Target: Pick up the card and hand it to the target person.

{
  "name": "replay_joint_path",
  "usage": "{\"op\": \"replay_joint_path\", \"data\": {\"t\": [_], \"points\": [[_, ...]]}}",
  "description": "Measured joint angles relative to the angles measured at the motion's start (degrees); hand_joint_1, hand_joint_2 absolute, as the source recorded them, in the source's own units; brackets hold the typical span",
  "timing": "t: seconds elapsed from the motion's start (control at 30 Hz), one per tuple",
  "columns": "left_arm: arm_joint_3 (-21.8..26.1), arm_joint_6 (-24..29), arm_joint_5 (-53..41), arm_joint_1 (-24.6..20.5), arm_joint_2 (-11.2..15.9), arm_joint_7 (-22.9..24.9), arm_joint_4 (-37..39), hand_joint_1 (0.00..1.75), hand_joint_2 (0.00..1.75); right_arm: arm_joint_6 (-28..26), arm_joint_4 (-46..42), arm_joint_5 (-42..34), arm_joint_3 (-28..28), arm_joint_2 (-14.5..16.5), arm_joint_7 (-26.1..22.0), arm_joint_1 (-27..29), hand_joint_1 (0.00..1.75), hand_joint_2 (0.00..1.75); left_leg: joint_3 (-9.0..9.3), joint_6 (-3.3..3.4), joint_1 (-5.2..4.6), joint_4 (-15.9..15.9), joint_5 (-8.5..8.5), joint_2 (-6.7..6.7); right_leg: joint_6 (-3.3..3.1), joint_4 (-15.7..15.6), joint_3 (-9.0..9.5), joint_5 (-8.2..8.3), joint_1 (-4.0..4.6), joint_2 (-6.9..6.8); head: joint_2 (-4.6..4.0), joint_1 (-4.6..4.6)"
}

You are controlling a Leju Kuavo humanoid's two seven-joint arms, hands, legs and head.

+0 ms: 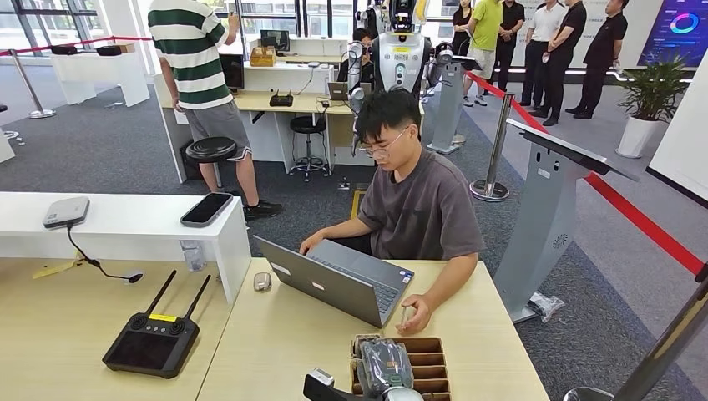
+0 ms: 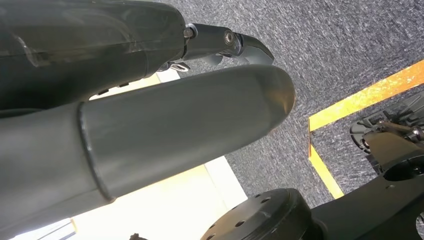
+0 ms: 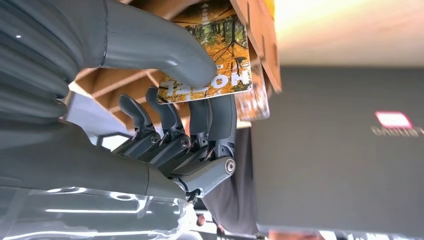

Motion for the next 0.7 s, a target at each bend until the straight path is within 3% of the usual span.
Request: {"op": "replay_joint_path", "data": {"t": [0.27,0.7], "points": [[0.00,0.14,0.14,0.34,0.05,-0.19,0.00,0.00,0.00,1.62,-9.59,1.59,-0.31,-3.28,2.38,-0.54,1.65,1.75,0.00,0.00,0.00,0.01,0.00,0.00,0.00,0.00,0.00,0.00,0.00,0.00,0.00,0.01],[0.00,0.61,0.58,1.08,0.27,-0.74,0.00,0.00,0.00,0.05,-21.80,0.53,-3.25,-7.44,5.39,-0.53,1.66,1.75,0.01,0.00,0.00,0.01,0.00,0.04,0.00,0.00,0.00,0.00,0.00,0.00,0.00,0.01]]}}
